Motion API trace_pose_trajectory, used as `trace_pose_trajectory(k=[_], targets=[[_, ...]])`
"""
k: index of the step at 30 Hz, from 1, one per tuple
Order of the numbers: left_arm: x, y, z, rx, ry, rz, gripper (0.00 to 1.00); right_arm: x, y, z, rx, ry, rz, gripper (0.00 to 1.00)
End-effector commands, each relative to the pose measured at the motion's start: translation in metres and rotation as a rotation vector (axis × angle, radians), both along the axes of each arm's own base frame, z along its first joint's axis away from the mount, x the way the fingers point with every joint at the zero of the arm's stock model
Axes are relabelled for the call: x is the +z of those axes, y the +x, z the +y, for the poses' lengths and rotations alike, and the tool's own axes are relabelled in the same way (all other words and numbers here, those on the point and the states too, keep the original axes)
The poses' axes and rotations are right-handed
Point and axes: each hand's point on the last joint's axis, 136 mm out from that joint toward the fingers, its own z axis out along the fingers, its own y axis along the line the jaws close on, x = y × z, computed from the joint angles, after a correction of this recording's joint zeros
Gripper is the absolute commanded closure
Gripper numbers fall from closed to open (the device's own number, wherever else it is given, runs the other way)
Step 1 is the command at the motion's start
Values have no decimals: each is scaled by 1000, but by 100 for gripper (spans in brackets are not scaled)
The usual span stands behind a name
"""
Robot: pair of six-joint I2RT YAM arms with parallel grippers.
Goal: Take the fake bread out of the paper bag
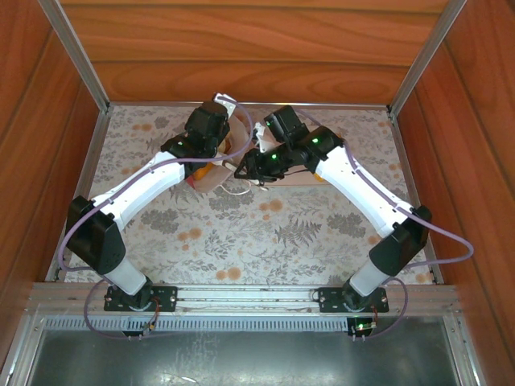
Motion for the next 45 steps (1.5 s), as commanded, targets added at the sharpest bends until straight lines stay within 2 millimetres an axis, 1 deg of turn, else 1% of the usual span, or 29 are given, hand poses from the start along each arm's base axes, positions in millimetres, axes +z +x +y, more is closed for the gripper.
trace_pose_trajectory(k=[1, 3, 9, 15, 21, 26, 30, 32, 39, 45], targets=[[24, 1, -4, 3, -61, -52, 100, 7, 5, 20, 20, 77, -14, 57], [23, 1, -5, 2, -62, -51, 100, -7, 10, 27, 24, 69, 16, 57], [23, 2, -5, 2, -64, -50, 100, -18, 9, 41, 52, 78, 55, 57], [22, 3, -6, 2, -62, -48, 100, -21, 5, 48, 73, 100, 73, 55], [23, 3, -5, 4, -63, -50, 100, -21, 6, 51, 80, 109, 79, 53], [24, 3, -6, 4, -64, -52, 100, -29, 6, 55, 88, 94, 106, 53], [23, 3, -6, 4, -61, -50, 100, -30, 5, 61, 110, 93, 113, 52], [22, 4, -6, 5, -60, -49, 100, -30, 5, 62, 113, 93, 113, 50], [22, 4, -6, 5, -61, -48, 100, -36, 11, 65, 100, 76, 109, 50], [21, 3, -6, 5, -58, -46, 100, -35, 18, 67, 81, 74, 84, 50]])
